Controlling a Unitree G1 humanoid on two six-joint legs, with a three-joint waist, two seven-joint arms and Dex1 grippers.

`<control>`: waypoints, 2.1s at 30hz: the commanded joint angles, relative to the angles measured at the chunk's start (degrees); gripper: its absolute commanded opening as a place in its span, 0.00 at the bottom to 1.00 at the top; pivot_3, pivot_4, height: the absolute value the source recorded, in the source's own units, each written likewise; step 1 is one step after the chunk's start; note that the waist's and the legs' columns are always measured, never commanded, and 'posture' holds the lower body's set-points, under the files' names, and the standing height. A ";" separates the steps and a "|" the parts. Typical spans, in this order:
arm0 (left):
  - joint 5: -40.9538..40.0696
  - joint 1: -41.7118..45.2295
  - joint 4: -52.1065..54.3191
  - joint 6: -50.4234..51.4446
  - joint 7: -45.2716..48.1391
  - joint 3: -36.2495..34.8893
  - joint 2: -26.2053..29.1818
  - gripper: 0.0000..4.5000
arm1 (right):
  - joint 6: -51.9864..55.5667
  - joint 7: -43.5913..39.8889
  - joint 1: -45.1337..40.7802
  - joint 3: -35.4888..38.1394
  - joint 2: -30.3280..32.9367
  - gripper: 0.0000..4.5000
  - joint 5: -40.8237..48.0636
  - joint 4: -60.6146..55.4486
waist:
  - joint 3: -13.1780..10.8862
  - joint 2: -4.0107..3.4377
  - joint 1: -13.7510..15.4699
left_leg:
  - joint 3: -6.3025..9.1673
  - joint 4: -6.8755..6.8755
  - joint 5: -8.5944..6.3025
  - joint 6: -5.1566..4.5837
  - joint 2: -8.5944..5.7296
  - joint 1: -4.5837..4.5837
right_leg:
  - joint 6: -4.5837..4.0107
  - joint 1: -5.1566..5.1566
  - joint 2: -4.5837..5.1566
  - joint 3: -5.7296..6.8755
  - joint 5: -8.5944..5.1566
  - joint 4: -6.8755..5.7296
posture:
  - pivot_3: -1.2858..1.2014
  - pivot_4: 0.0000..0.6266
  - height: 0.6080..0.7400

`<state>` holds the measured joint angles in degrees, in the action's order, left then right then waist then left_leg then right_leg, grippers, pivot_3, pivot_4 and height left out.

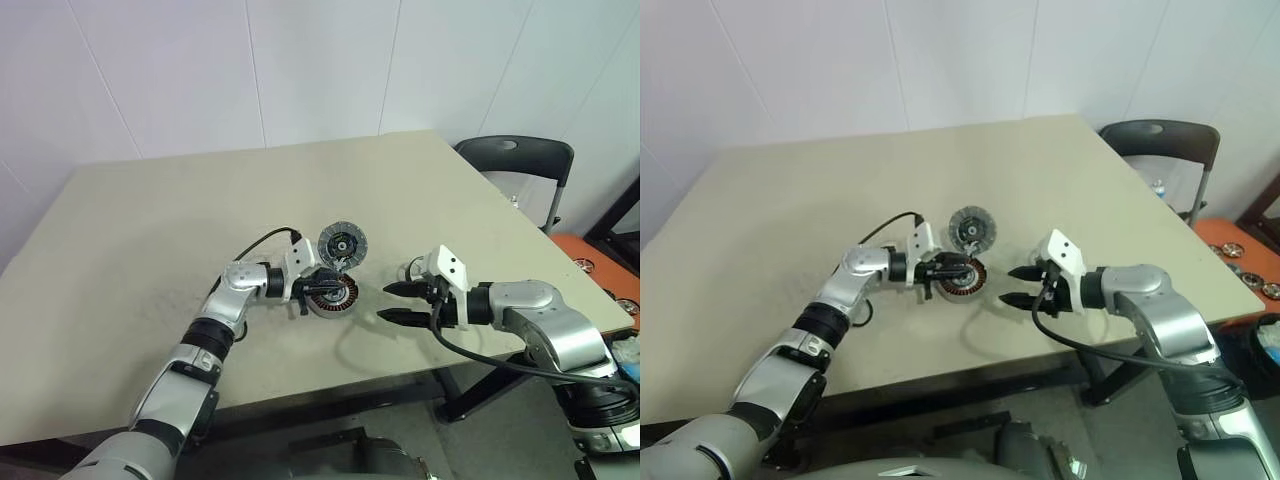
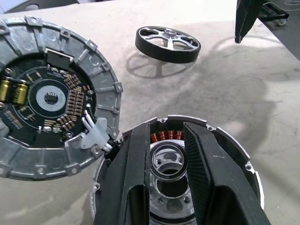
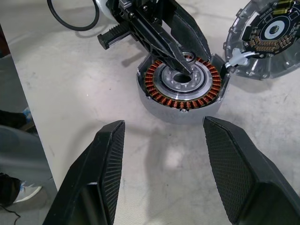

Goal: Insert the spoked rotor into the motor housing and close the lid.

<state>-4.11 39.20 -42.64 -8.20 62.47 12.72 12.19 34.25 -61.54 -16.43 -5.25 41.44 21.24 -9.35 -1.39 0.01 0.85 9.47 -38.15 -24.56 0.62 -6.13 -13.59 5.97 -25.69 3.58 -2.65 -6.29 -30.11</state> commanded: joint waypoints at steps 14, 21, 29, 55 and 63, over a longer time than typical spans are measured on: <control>1.30 0.99 -0.25 -2.26 0.23 -0.29 0.12 0.16 | -1.50 1.51 -0.55 -0.34 -0.07 0.62 -1.34 0.37 | 0.01 0.01 0.02 | 0.00 -0.01 0.00 0.00 0.00 0.03 | 0.00 0.03 0.00 0.00 0.00 0.00 | 0.52 0.00 1.00; 1.61 1.18 -0.99 -2.62 0.02 -0.29 0.15 0.16 | -1.84 1.52 -0.38 -0.29 -0.20 0.62 -1.59 0.80 | 0.01 0.01 0.01 | 0.00 -0.02 0.00 0.00 0.00 0.06 | 0.00 0.05 0.00 0.00 0.01 0.00 | 0.52 0.00 1.00; 1.57 1.04 -1.40 -3.12 -0.26 -0.55 -0.22 0.16 | -2.32 1.41 -0.69 -0.38 -0.13 0.62 -1.90 1.46 | 0.01 0.01 0.02 | 0.00 -0.04 0.00 0.00 0.00 0.13 | 0.01 0.17 0.00 0.00 0.01 0.00 | 0.52 0.00 1.00; 1.84 -1.33 -0.93 -4.53 -5.35 -1.62 0.55 0.83 | -4.31 1.89 -2.28 -2.34 -1.61 0.62 -3.99 3.93 | 0.03 0.00 0.01 | 0.00 -0.08 0.00 0.00 0.00 0.17 | 0.02 0.21 0.00 0.00 0.02 -0.01 | 0.52 0.00 1.00; 1.35 -2.76 0.76 -3.77 -3.58 -0.81 0.21 0.83 | -4.63 2.06 -2.52 -2.23 -1.79 0.62 -4.14 4.23 | 0.06 0.01 0.00 | 0.00 -0.08 0.00 0.00 -0.01 0.19 | 0.02 0.23 0.00 0.00 0.03 -0.01 | 0.52 0.00 1.00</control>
<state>-2.28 36.49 -43.68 -11.91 58.10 11.93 12.29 30.50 -59.69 -17.70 -8.25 39.85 17.01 -4.54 -1.33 0.01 0.85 9.47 -38.23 -24.56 0.62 -6.13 -13.40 5.99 -25.46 3.59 -2.66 -6.26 -30.13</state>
